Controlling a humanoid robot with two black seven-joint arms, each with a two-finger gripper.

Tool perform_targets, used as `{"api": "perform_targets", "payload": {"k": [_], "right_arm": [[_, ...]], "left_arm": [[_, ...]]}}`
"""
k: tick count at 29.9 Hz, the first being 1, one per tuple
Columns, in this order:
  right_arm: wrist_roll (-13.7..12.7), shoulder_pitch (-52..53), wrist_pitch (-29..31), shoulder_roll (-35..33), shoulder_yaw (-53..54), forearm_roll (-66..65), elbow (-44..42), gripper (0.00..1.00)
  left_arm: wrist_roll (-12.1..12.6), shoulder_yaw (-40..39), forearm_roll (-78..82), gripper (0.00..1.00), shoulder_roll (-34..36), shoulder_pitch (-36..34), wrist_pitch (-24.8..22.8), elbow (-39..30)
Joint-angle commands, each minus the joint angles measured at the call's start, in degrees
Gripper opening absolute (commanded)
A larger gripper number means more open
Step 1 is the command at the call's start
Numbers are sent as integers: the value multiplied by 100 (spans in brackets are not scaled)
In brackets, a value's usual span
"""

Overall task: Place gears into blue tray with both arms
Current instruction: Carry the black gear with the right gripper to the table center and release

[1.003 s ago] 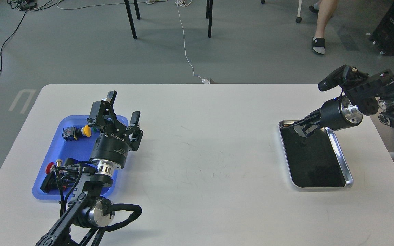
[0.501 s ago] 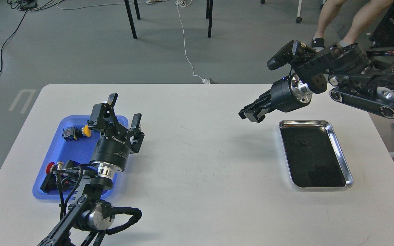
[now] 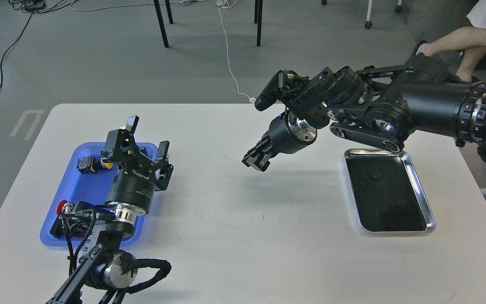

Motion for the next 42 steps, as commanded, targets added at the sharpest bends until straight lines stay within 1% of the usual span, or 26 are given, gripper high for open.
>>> {"api": "perform_targets", "payload": {"k": [1, 5, 16, 20, 24, 28, 34, 39, 42], "right_arm": [[0, -10, -23, 202, -74, 36, -65, 16], [0, -107, -31, 325, -92, 36, -109, 16], [0, -406, -84, 325, -382, 36, -434, 16], [0, -467, -93, 325, -443, 45, -443, 17], [0, -581, -102, 325, -452, 45, -443, 17], [0, -731, -321, 325, -469, 45, -426, 17], [0, -819, -637, 325, -794, 45, -434, 17], [0, -889, -682, 325, -804, 45, -426, 17], [0, -933, -752, 325, -804, 45, -417, 19]], "left_arm": [[1, -58, -9, 98, 10, 0, -8, 0], [-8, -110, -9, 98, 28, 0, -8, 0], [-8, -189, -18, 98, 107, 44, -8, -79], [-61, -189, -18, 98, 107, 70, -8, -79], [-61, -189, -18, 98, 98, 114, -17, -87], [-78, -198, -18, 98, 98, 140, -17, -122], [-78, -198, -18, 98, 98, 184, -17, -158], [-78, -198, -18, 98, 98, 193, -17, -158], [-78, -207, -18, 98, 98, 193, -17, -158]]}}
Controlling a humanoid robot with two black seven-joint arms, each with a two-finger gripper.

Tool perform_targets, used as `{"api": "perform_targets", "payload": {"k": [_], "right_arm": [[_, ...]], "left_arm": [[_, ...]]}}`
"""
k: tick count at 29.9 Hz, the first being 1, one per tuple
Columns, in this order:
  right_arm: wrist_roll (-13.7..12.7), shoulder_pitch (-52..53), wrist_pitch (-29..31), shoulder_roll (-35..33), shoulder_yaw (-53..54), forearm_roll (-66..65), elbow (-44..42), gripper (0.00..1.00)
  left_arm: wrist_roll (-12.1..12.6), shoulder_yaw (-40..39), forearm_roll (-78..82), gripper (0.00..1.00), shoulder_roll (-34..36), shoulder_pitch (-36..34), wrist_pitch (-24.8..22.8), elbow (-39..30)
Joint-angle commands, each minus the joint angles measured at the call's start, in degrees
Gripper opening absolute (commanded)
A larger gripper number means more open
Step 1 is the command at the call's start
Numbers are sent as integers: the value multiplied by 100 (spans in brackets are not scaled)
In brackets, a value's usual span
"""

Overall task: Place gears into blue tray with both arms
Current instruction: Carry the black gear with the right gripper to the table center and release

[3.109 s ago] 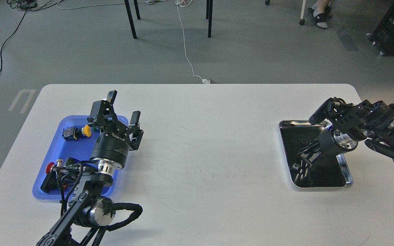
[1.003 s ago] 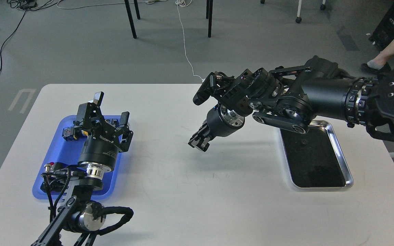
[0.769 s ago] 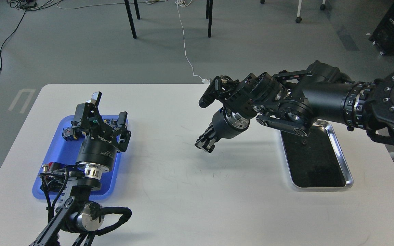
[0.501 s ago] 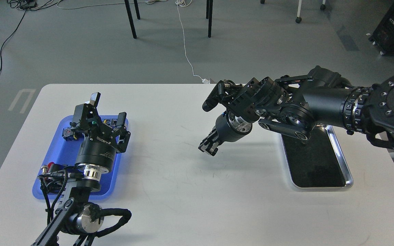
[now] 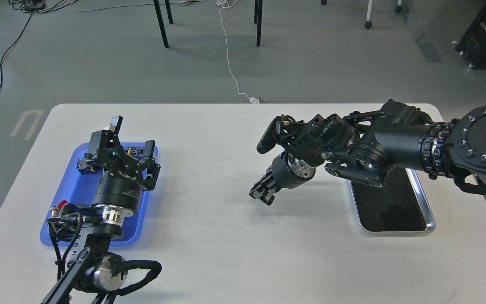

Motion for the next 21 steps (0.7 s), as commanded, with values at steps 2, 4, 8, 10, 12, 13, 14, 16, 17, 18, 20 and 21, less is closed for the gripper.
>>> {"api": "perform_targets", "payload": {"k": [2, 4, 8, 10, 12, 13, 14, 16, 17, 18, 20, 21], "right_arm": [[0, -64, -103, 0, 0, -1, 11, 19], [0, -99, -112, 0, -9, -1, 11, 19], [0, -100, -104, 0, -26, -1, 2, 19], [0, -100, -112, 0, -44, -1, 2, 19], [0, -100, -104, 0, -88, -1, -7, 26], [0, -100, -112, 0, -88, -1, -7, 35], [0, -100, -112, 0, -88, -1, -7, 44], [0, -100, -112, 0, -88, 52, -7, 56], [0, -100, -112, 0, -88, 87, -7, 59], [0, -91, -112, 0, -88, 200, 2, 65], [0, -47, -112, 0, -62, 385, 20, 73], [0, 5, -112, 0, -53, 595, 28, 89]], "left_arm": [[0, -8, 0, 98, 0, 1, 0, 0], [0, -8, 0, 98, 0, 1, 0, 0], [0, -25, 0, 98, 0, 10, 0, 0], [0, -25, 0, 98, 0, 10, 0, 0], [0, -16, 0, 98, 0, 19, 0, 0], [0, -25, 0, 98, -9, 28, 0, 0], [0, -25, 0, 98, 0, 45, 0, 0], [0, -16, 0, 98, 0, 45, 0, 0], [0, -25, 0, 98, 0, 45, 0, 0], [0, -25, 0, 98, 0, 45, 0, -9], [0, -25, 0, 98, 0, 45, 0, -26], [0, -25, 0, 98, 0, 45, 0, -52]]}}
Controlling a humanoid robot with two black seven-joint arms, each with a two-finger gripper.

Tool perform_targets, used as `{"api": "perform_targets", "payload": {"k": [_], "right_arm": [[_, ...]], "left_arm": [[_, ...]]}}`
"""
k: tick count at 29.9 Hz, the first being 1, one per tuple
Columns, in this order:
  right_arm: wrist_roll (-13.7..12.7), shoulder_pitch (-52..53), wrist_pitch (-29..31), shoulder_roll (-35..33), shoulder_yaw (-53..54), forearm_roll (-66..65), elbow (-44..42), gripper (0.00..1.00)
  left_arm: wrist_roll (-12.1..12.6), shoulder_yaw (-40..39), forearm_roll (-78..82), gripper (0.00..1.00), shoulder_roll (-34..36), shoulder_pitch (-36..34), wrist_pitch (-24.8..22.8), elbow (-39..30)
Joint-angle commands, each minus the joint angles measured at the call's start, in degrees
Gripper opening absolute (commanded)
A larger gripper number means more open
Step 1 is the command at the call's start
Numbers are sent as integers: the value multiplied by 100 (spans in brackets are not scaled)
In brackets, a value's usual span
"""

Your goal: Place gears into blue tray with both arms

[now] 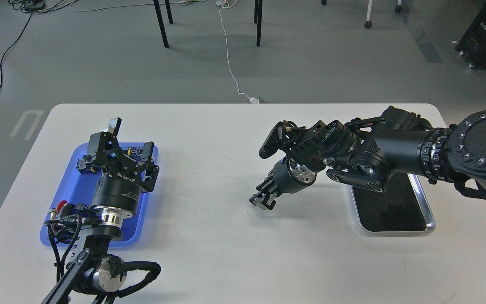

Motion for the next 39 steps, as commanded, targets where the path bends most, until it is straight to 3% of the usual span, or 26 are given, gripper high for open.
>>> {"api": "perform_targets", "payload": {"k": [1, 10, 17, 28, 39], "right_arm": [[-1, 127, 0, 0, 42, 504, 26, 98], [-1, 699, 27, -70, 937, 1401, 281, 98], [-1, 489, 9, -1545, 2114, 2560, 747, 98], [-1, -1548, -17, -2873, 4970, 4476, 738, 98], [-1, -3668, -61, -3182, 7037, 6111, 869, 98]], "left_arm": [[0, 8, 0, 98, 1, 0, 0, -49], [0, 17, 0, 98, 27, 0, 0, -50], [0, 52, -17, 98, -8, -17, -8, -41], [0, 96, -9, 98, 1, -26, -8, -41], [9, 105, 0, 98, 1, -35, -8, -41]]}}
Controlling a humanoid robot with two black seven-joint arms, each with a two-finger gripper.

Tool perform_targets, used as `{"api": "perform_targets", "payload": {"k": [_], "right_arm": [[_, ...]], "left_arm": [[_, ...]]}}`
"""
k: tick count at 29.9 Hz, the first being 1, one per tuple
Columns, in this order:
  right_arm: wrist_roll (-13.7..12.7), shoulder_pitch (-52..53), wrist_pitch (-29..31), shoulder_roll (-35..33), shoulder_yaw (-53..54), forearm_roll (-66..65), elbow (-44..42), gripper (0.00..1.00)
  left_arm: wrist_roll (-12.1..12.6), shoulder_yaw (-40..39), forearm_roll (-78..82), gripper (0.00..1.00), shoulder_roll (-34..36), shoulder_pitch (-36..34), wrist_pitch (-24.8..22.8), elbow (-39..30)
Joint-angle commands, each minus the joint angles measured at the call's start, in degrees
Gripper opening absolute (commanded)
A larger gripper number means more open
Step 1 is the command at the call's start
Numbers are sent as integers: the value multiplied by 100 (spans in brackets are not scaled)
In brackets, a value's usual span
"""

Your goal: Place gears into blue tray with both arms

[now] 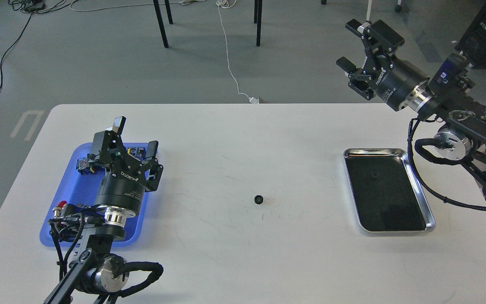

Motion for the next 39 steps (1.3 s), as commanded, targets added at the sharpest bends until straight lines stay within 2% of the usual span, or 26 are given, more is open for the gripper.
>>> {"api": "perform_targets", "payload": {"k": [1, 18, 29, 39], "right_arm": [[1, -635, -86, -6, 633, 580, 175, 98], [1, -2587, -253, -24, 2067, 704, 1274, 98], [1, -2789, -253, -15, 2182, 1249, 1283, 99], [1, -2930, -253, 38, 2182, 1249, 1283, 99]], "left_arm": [[1, 0, 5, 98, 0, -8, 1, -1], [19, 9, 23, 98, 61, -43, -34, -1], [19, 9, 23, 98, 492, -105, -447, -1], [1, 149, 506, 98, 677, -430, -491, -1]]}}
